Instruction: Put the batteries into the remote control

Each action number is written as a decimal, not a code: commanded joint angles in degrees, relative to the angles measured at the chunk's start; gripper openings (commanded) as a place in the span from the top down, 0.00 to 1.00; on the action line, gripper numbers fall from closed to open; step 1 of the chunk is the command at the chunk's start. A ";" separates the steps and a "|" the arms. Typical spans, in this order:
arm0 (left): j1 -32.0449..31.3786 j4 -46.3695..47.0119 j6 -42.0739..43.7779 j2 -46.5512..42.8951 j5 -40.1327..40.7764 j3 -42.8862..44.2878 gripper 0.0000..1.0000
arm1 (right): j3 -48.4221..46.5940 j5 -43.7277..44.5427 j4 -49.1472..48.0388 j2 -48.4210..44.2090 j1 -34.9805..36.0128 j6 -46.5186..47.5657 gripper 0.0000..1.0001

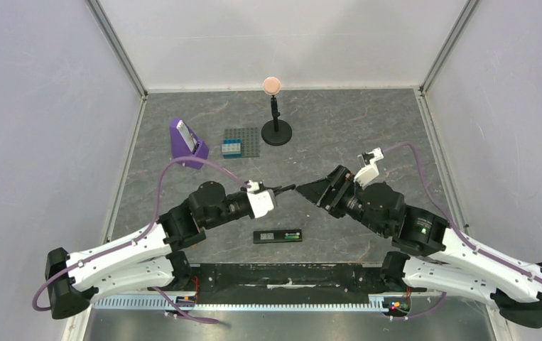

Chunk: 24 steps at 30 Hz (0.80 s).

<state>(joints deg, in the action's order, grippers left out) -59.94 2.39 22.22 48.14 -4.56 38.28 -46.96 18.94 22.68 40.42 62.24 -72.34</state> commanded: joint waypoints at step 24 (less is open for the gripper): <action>-6.71 13.42 41.21 1.48 8.75 -0.85 0.98 | -0.02 10.61 -4.90 7.77 -0.10 -35.25 0.63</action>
<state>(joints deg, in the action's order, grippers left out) -66.11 11.46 61.08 51.07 3.33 37.93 -48.27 24.67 19.68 48.84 62.24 -103.55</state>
